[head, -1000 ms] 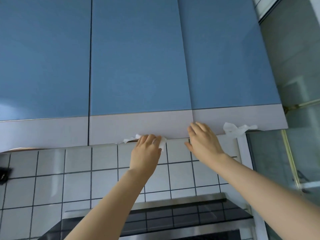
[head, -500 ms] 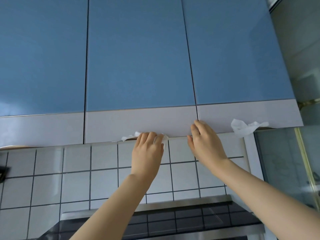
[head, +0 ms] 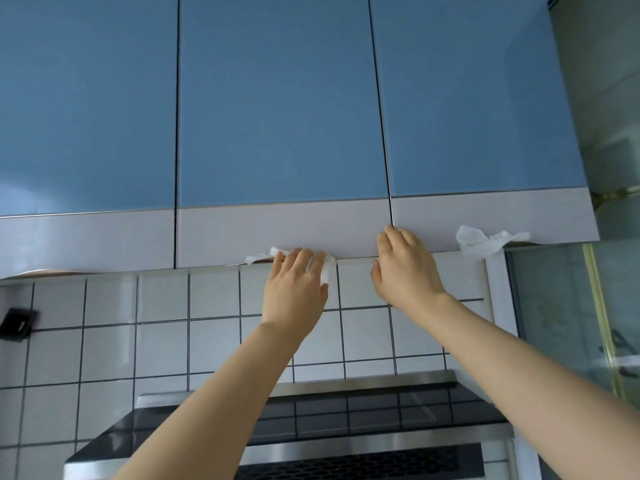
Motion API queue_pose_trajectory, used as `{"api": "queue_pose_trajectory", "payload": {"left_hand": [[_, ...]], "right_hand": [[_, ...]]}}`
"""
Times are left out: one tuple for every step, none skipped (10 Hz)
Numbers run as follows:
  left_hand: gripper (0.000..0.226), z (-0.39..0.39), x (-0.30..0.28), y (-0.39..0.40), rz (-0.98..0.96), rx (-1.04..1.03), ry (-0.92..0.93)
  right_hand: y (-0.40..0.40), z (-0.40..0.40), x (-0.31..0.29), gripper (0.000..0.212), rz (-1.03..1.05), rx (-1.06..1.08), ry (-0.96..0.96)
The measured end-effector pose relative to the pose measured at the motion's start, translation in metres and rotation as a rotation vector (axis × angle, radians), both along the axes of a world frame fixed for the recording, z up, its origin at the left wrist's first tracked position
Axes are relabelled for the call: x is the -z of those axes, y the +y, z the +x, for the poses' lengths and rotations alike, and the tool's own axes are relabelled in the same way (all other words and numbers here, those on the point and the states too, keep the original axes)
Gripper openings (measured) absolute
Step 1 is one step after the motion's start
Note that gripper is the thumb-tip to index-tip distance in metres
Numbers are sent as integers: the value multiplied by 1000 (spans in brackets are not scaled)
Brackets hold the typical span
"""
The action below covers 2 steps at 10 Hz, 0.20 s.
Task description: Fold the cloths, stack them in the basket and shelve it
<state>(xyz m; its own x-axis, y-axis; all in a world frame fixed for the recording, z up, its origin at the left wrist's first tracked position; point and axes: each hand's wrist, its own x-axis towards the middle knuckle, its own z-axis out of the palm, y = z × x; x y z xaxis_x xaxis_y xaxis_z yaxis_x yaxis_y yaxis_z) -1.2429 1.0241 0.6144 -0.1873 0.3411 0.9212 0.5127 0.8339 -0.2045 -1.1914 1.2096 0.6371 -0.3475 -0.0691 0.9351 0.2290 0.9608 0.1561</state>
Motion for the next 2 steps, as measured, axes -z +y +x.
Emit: {"api": "queue_pose_trajectory", "payload": {"left_hand": [[69,16,-6,-9,-70,-50,-241],[76,44,7,-17,5,81,-289]], "right_hand": [[-7,21,1,51,-82,-52,-113],[-18,51,21,54,-117,-147,-141]]}}
